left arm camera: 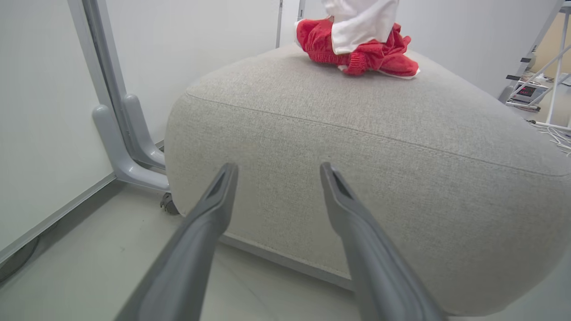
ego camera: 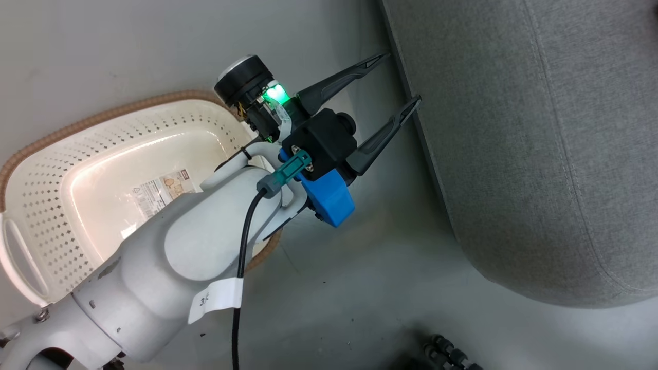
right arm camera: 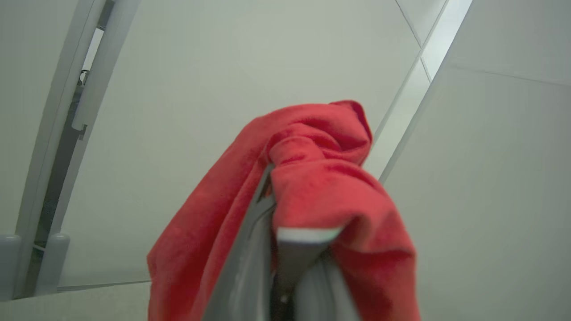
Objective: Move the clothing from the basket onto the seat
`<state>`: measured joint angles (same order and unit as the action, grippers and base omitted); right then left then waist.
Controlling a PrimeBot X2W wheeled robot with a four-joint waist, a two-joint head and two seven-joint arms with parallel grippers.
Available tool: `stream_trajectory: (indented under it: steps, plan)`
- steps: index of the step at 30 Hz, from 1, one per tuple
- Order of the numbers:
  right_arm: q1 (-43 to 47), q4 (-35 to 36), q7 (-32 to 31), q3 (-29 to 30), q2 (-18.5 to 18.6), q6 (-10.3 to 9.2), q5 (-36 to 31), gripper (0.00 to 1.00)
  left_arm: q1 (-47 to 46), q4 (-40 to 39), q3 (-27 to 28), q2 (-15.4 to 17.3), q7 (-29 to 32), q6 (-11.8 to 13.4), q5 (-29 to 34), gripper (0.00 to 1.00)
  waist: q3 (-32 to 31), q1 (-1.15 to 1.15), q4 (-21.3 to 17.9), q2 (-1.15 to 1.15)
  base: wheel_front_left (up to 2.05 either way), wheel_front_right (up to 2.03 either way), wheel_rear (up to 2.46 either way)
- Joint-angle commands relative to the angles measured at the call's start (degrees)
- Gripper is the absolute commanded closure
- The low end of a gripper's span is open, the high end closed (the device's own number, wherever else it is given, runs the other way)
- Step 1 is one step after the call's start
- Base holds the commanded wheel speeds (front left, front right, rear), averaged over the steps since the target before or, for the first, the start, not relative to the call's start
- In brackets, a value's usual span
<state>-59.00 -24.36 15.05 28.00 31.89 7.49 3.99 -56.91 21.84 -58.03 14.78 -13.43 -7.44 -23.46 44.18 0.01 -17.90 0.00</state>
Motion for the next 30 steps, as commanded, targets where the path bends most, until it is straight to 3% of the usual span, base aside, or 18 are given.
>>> stream_trajectory:
  steps: [1, 12, 20, 22, 23, 30]
  plan:
    - [1.5, -1.1, 0.2, 0.3, -1.4, 0.01, -0.3, 1.0, -1.3, -0.5, -0.1, 0.5, 0.1, -0.1, 0.3, 0.0, 2.4, -0.01, 0.0, 0.0, 0.0, 0.0, 0.0]
    - [8.4, -6.7, 0.2, -1.0, -9.8, 0.0, -2.6, 1.0, -2.1, -1.2, -0.7, 1.8, 0.5, 0.4, 0.1, 0.0, 4.2, -0.01, 0.7, 0.0, 0.0, 0.0, 0.0]
    - [10.2, -9.1, 0.2, -1.7, -10.4, 0.01, -1.3, 1.0, -1.8, -1.0, -0.8, 2.0, 0.4, 0.7, -0.3, 0.0, 3.4, -0.01, 0.6, 0.0, 0.0, 0.0, 0.0]
    - [10.6, -8.5, 0.2, -1.8, -10.3, 0.0, -0.9, 0.05, -1.5, -0.9, -0.8, 1.8, 0.1, 0.9, -0.5, 0.0, 2.7, -0.01, 0.6, 0.0, 0.0, 0.0, 0.0]
    - [11.1, -8.3, 0.2, -1.8, -10.3, 0.0, -0.5, 0.0, -1.3, -0.8, -0.8, 1.6, 0.1, 1.0, -0.6, 0.0, 2.2, -0.01, 0.6, 0.0, 0.0, 0.0, 0.0]
    - [18.2, -6.3, 0.2, -3.5, -10.0, 0.0, 1.3, 0.0, 1.6, 1.0, -0.3, 0.1, -1.3, 1.1, -1.7, 0.0, -4.1, -0.01, 0.7, 0.0, 0.0, 0.0, 0.0]
